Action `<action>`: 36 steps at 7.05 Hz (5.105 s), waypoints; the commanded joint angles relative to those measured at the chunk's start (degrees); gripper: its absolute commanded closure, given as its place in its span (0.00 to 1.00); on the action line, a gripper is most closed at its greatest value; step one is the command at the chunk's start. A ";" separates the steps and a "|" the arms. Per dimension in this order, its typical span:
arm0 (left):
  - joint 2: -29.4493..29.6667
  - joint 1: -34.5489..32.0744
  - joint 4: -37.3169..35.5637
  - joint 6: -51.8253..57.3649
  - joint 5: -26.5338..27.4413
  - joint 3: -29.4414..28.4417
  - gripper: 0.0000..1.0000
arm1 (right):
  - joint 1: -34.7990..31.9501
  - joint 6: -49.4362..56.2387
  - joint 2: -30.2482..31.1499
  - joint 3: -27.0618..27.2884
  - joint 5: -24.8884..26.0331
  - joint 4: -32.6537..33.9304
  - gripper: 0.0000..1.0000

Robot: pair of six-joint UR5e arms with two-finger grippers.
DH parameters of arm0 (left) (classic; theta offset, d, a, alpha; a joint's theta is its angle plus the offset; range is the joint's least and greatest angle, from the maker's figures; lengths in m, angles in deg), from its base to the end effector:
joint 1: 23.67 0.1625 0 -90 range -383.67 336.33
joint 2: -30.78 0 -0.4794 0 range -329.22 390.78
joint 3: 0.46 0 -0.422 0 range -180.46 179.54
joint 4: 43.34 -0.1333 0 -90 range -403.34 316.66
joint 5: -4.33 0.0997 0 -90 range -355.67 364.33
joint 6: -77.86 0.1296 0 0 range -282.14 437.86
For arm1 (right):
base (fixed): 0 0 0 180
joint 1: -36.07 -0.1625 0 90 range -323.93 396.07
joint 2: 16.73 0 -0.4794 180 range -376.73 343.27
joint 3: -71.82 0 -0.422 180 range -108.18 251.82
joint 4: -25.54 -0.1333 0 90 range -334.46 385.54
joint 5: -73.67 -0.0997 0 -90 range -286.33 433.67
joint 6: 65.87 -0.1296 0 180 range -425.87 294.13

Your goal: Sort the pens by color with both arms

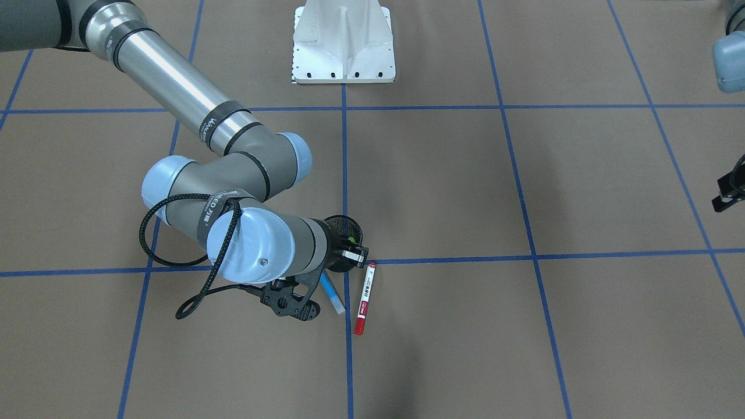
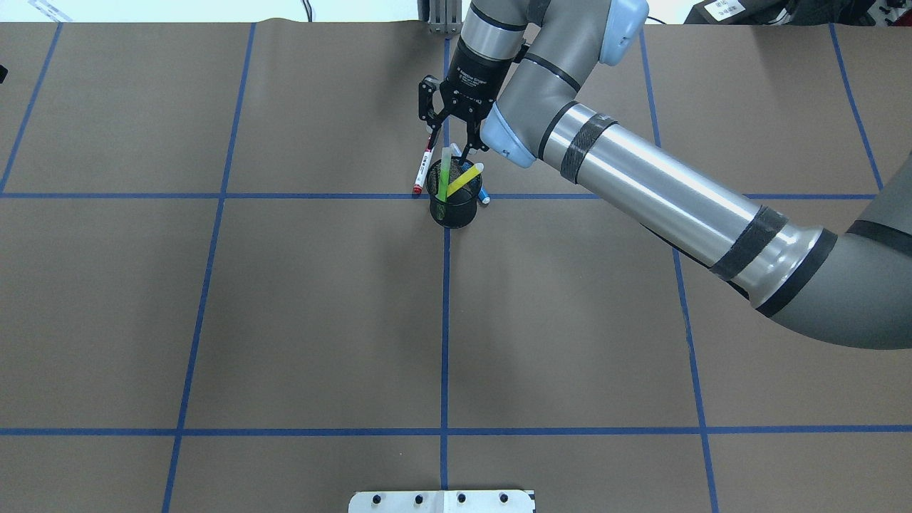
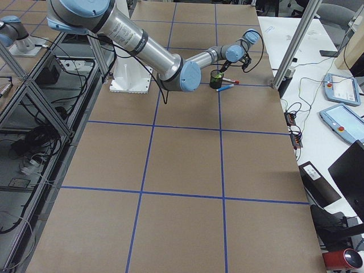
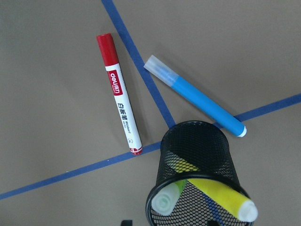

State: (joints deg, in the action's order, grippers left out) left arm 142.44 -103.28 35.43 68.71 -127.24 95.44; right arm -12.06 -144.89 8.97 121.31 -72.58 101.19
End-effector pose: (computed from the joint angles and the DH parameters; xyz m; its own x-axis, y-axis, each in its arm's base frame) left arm 0.0750 -0.6715 0.4778 0.7208 0.1643 -0.6734 -0.0592 0.9825 0.1763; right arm -0.6090 -0.7178 0.1952 0.5289 0.4315 0.7308 0.0303 0.8510 -0.5244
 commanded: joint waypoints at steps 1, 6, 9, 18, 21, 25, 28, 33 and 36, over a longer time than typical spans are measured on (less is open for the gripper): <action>0.05 -0.55 -0.28 0.18 0.00 0.07 0.01 | 0.05 0.01 0.14 0.00 2.80 -2.34 0.44; 0.05 -0.73 -0.28 0.45 0.00 0.07 0.01 | 0.93 -0.08 0.31 0.00 4.49 -2.35 0.51; 0.05 -0.73 -0.28 0.54 0.00 0.60 0.01 | 0.93 -0.08 0.58 0.00 3.96 -2.35 0.62; 0.14 -0.82 -0.46 0.45 0.09 1.21 0.01 | -1.88 -0.78 2.07 0.09 -4.47 -1.73 0.82; -0.04 -0.73 -1.68 0.45 0.09 2.26 0.01 | -5.47 -0.61 2.33 0.35 -11.05 -1.73 0.82; 2.23 -0.46 -6.60 -1.03 0.09 4.12 0.01 | -10.05 3.94 1.55 0.79 -13.19 -2.35 0.82; 10.67 6.10 -6.36 -30.22 1.05 8.75 0.01 | -9.88 11.58 -1.43 0.79 -7.24 -2.44 0.82; 8.41 9.56 3.51 -29.93 3.60 8.78 0.01 | -2.00 15.30 -5.57 0.35 9.62 -9.89 0.81; 7.26 8.85 2.09 -24.42 3.60 8.42 0.01 | 1.19 15.13 -5.66 0.09 16.26 -11.84 0.77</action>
State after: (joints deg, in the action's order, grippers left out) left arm 150.02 -94.25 37.82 43.39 -123.58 103.77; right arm -11.83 -129.63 3.34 121.56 -58.02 89.63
